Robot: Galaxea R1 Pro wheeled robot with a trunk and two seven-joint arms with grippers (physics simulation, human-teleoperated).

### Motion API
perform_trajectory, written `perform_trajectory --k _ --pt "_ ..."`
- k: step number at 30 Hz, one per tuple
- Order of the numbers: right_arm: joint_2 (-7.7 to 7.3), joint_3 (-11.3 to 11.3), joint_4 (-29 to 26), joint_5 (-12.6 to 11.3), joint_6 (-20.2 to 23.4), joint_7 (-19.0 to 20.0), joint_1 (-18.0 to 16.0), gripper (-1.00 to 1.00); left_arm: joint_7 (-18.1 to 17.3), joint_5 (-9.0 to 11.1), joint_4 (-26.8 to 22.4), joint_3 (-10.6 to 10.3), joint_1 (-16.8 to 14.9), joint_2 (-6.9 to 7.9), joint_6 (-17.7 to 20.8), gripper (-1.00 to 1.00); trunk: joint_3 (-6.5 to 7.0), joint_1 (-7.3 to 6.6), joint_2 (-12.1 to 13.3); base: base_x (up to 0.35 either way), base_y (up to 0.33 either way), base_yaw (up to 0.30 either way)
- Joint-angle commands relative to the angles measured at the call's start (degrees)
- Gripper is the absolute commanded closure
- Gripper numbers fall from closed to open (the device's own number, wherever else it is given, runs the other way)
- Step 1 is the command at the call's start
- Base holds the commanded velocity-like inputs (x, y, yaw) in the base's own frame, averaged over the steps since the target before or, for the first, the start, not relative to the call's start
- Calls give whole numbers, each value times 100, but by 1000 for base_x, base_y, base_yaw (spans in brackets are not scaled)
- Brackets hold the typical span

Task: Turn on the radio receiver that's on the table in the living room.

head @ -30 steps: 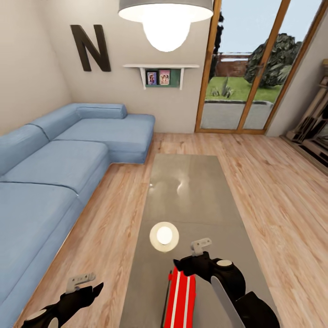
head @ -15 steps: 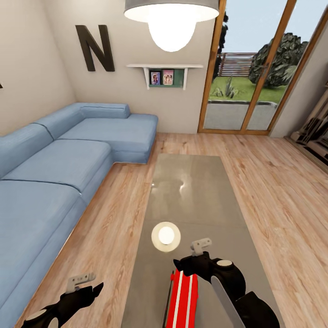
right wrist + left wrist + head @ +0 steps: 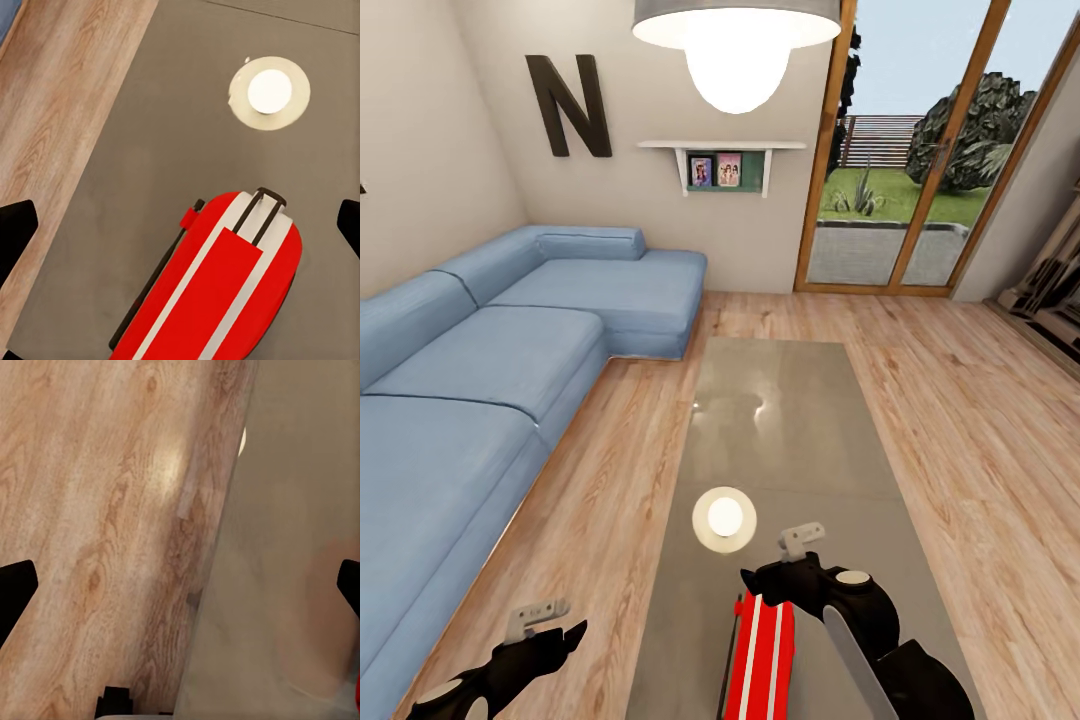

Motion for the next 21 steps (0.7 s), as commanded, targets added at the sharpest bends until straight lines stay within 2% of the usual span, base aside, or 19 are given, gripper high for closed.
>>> perform_trajectory --k 1,21 --pt "0 0 0 0 0 0 0 -100 1 3 0 0 0 0 0 -100 0 0 0 0 0 0" --pt "0 0 2 0 -13 -9 0 -100 2 7 0 0 0 3 0 -100 -141 0 0 0 0 0"
